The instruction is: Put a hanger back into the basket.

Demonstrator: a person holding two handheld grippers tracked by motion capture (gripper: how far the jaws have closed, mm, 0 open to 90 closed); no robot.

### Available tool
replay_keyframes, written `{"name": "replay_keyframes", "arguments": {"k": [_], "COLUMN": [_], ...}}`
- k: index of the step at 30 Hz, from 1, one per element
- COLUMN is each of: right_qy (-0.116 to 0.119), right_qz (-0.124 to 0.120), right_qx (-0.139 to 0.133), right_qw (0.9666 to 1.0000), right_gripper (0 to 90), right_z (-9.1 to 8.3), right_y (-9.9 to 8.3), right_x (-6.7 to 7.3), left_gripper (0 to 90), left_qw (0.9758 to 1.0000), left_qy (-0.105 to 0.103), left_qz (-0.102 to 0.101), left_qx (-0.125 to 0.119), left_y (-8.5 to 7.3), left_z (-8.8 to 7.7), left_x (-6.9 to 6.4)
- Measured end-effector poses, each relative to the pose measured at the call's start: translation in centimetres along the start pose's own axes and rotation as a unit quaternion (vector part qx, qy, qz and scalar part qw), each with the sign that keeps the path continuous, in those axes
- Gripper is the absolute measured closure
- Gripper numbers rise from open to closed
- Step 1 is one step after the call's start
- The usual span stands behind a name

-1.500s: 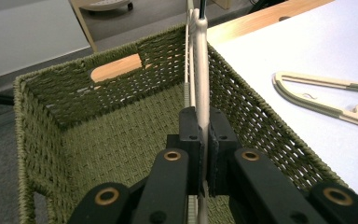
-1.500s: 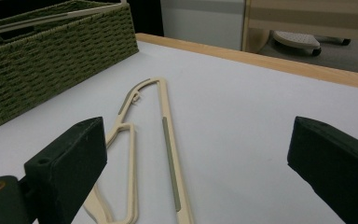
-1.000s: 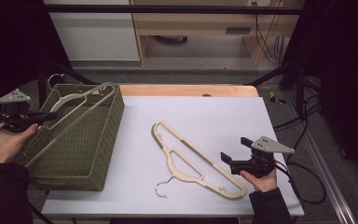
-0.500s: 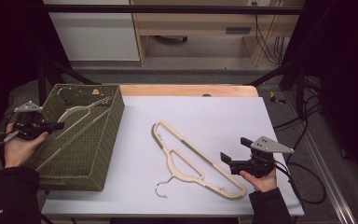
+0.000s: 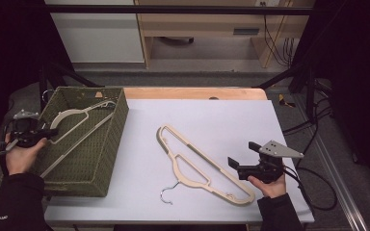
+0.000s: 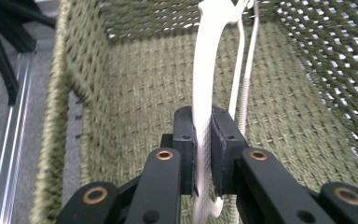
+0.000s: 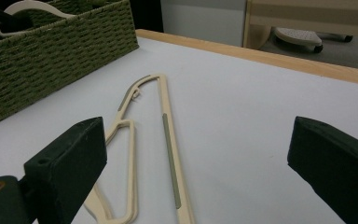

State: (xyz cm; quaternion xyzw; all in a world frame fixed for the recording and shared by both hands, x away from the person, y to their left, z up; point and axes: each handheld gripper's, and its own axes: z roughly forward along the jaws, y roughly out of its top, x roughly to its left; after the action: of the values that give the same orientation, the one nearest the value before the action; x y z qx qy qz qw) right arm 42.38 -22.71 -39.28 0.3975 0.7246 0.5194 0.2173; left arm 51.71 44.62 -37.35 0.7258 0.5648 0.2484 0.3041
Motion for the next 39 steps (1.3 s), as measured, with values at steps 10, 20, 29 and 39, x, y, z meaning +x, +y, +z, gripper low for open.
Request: {"name": "replay_keyframes", "arguments": {"k": [10,20,29,39], "right_qy": [0.001,0.0,0.002,0.005], "right_qz": [-0.001,0.001,0.003,-0.001], "right_qx": [-0.003,-0.005,-0.012,-0.017], "right_qw": [1.0,1.0,0.9999,0.9998], "right_gripper": [5.0,5.0,5.1,4.9], "right_z": [-0.2,-0.2,-0.5,-0.6], "right_y": [0.1,0.1,0.3,0.5], "right_x": [-0.1,0.0,0.2,0.3], "left_gripper": [77.6,72.8,62.3,40.7], "left_qw": [0.9969,0.9959,0.999,0.9822], "left_qy": [0.04,0.045,0.02,-0.082], "left_qz": [-0.032,-0.048,-0.027,-0.002], "left_qx": [0.059,0.063,-0.03,-0.169], "left_y": [-1.3,-1.5,0.0,1.3], "left_z": [1.3,0.9,-3.2,-7.1], "left_x": [1.0,0.9,-1.3,-6.8]}}
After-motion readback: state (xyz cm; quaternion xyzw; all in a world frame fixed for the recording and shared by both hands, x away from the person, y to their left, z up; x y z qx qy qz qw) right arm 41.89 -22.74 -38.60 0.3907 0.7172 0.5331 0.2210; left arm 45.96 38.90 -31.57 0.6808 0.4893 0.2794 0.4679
